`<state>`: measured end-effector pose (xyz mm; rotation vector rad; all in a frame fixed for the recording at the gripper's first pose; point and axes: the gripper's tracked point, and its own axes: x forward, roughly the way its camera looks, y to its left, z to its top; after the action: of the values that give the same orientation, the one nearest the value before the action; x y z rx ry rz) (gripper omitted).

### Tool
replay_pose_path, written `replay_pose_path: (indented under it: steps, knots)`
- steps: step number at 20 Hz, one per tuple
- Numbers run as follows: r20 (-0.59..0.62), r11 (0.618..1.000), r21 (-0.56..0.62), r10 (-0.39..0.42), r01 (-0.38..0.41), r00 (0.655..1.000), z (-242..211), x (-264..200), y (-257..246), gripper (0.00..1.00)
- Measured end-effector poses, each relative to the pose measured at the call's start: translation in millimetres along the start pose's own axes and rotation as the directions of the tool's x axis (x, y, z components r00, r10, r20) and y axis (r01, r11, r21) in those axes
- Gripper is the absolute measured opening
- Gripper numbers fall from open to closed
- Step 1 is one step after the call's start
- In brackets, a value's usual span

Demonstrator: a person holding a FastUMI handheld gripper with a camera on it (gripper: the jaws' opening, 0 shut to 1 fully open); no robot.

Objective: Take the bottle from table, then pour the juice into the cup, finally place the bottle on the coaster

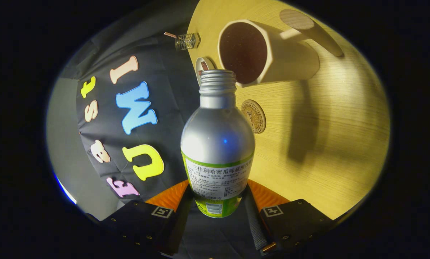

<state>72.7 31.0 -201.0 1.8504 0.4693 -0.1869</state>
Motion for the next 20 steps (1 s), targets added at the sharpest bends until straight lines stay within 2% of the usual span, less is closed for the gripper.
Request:
replay_pose_path:
  steps: [20]
  knots:
    - [-0.021, 0.988, 0.156, 0.015, -0.011, 1.0, 2.8, -1.3, 20.9, 0.75]
